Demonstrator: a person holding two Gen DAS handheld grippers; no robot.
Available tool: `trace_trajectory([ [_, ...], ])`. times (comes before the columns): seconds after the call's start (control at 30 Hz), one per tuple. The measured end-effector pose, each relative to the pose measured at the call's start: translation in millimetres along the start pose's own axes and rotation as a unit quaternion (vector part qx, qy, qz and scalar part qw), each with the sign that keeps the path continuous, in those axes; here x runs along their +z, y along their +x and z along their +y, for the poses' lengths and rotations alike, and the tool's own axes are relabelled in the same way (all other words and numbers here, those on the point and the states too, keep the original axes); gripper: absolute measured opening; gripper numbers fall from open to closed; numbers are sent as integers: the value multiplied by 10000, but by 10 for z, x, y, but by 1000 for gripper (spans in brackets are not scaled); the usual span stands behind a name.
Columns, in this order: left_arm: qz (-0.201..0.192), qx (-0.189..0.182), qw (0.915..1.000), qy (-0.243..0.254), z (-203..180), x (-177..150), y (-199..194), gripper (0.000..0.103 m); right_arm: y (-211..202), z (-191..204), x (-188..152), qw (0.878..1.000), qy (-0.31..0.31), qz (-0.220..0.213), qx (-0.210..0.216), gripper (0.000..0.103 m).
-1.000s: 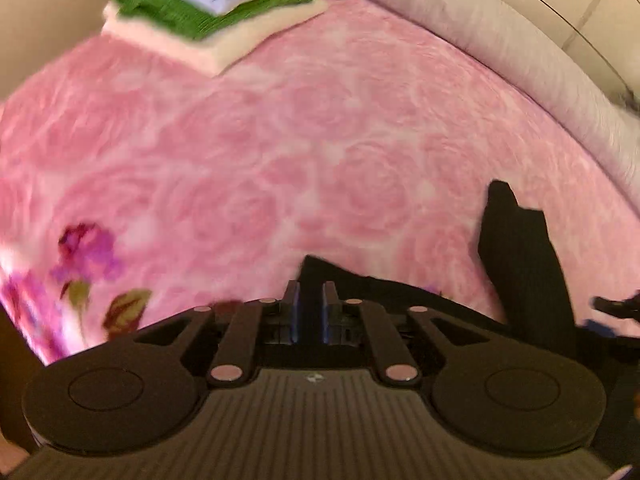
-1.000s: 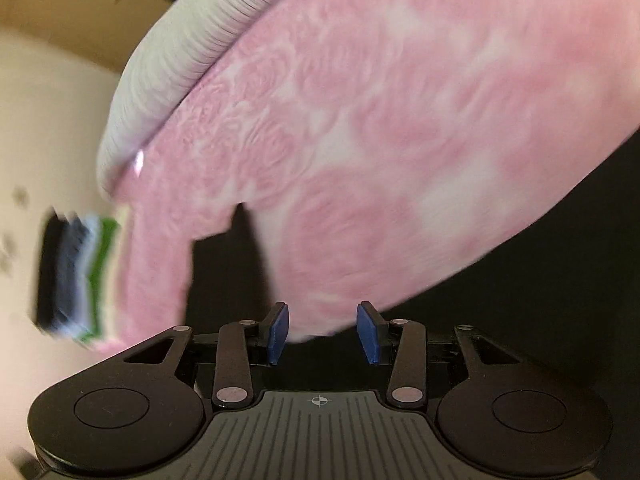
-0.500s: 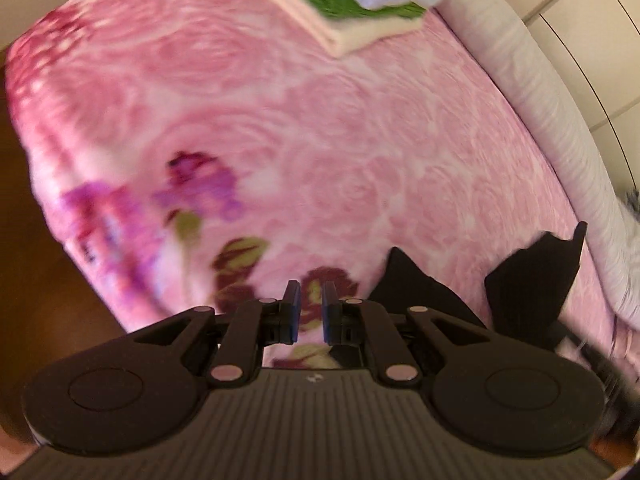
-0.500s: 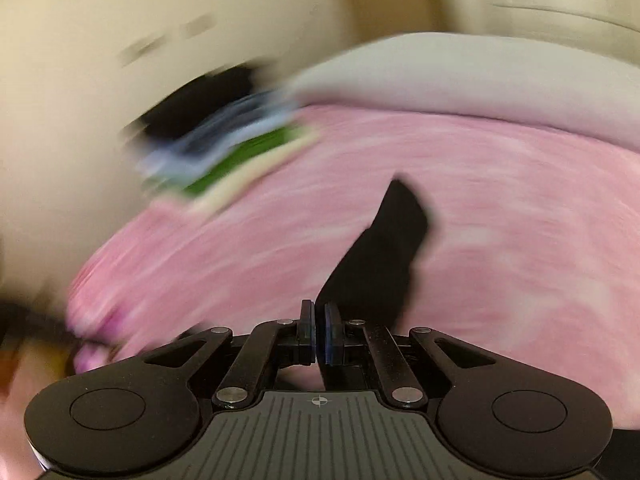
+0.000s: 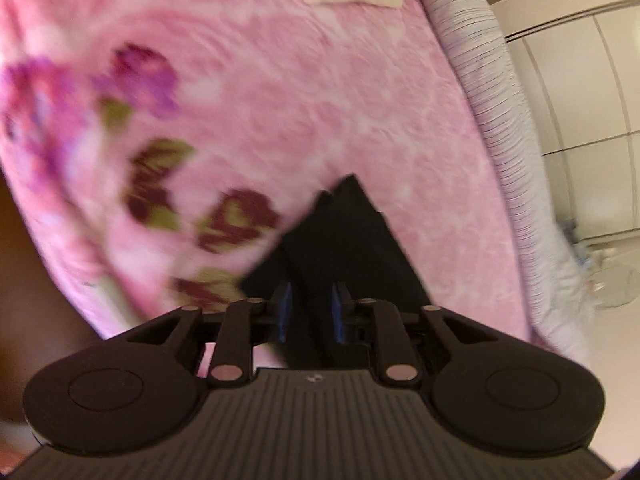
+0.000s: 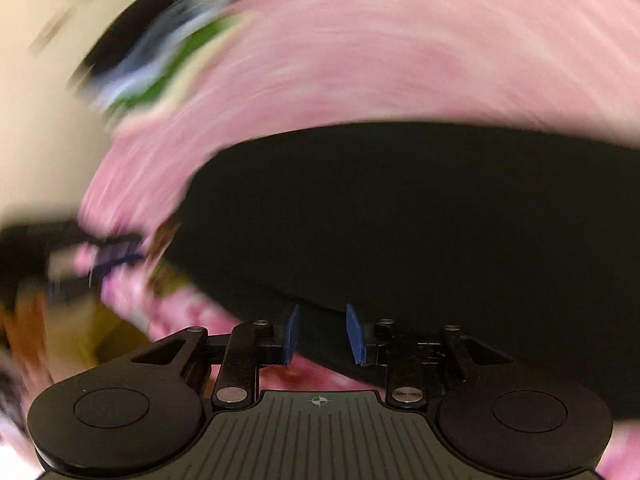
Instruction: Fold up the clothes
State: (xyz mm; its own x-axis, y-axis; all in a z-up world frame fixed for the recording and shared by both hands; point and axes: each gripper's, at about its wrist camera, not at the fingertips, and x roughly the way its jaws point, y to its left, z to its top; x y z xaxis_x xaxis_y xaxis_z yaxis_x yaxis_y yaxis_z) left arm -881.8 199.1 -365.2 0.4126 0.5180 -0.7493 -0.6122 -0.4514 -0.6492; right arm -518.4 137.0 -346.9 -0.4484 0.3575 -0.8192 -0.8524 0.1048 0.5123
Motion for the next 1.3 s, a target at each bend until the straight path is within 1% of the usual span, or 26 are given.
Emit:
trace_trajectory([
  [0.03,-14,-29,9999,-101,6,4,57,21,-49,-215,-40,9973,719,-84,139,30],
  [0.07,-24,-50,9998,-203,17,11,107,22,-95,-433,-88,9888,1451,-171,307,30],
  [0.1,-36,-59,9995,-309,29,18,152,22,-141,-650,-137,9746,2175,-257,473,30],
  [0.17,-74,-68,9988,-480,47,26,209,23,-206,-1027,-263,9329,3481,-458,797,30],
  [0.2,-90,-97,9984,-548,52,27,231,24,-222,-1175,-346,9078,4042,-578,955,30],
  [0.23,-98,-131,9980,-604,55,27,249,25,-235,-1275,-422,8873,4427,-697,1089,30],
  [0.27,-104,-155,9977,-659,57,25,266,26,-238,-1347,-476,8706,4706,-786,1203,30],
  [0.3,-109,-185,9972,-721,66,21,283,27,-232,-1398,-516,8572,4910,-858,1292,30],
  [0.33,-113,-210,9965,-797,80,13,301,27,-219,-1427,-536,8494,5015,-906,1368,30],
  [0.37,-114,-228,9955,-917,103,2,320,27,-194,-1442,-536,8464,5063,-922,1366,30],
  [0.4,-114,-246,9939,-1066,134,-10,338,27,-168,-1455,-532,8442,5103,-931,1350,30],
  [0.47,-99,-319,9889,-1447,212,-49,355,27,-125,-1479,-520,8416,5188,-953,1162,30],
  [0.5,-100,-366,9857,-1641,253,-78,353,27,-97,-1489,-520,8359,5279,-953,1165,30],
  [0.53,-119,-394,9834,-1765,278,-106,343,27,-96,-1494,-517,8329,5325,-938,1183,30],
  [0.57,-162,-396,9831,-1777,281,-129,325,28,-99,-1498,-512,8305,5361,-920,1200,30],
  [0.67,-216,-294,9868,-1576,250,-138,329,28,-137,-1483,-498,8413,5221,-878,1089,30],
  [0.73,-241,-310,9885,-1462,232,-110,370,28,-156,-1532,-498,8395,5244,-923,1078,31],
  [0.8,-305,-294,9913,-1247,197,-73,422,24,-148,-1588,-482,8354,5291,-1028,1074,31],
  [0.87,-383,-206,9951,-885,133,-58,439,0,-118,-1619,-428,8377,5235,-1149,1046,30],
  [0.9,-433,-174,9967,-666,94,-60,419,0,-118,-1613,-385,8444,5131,-1205,962,13],
  [0.93,-483,-142,9977,-447,55,-63,399,0,-123,-1583,-342,8547,4969,-1241,853,1],
  [1.0,-638,-267,9975,-124,7,-86,265,0,-171,-1490,-288,8739,4612,-1315,802,1],
  [1.07,-751,-308,9966,153,-20,-124,115,0,-242,-1420,-278,8852,4389,-1328,783,1],
  [1.13,-776,-308,9957,395,-20,-177,3,0,-279,-1375,-306,8896,4306,-1294,801,1],
  [1.2,-714,-195,9955,593,17,-224,-25,0,-257,-1371,-319,8919,4281,-1239,769,1],
  [1.3,-642,-98,9961,604,97,-246,43,0,-269,-1433,-396,8928,4296,-1161,704,1],
])
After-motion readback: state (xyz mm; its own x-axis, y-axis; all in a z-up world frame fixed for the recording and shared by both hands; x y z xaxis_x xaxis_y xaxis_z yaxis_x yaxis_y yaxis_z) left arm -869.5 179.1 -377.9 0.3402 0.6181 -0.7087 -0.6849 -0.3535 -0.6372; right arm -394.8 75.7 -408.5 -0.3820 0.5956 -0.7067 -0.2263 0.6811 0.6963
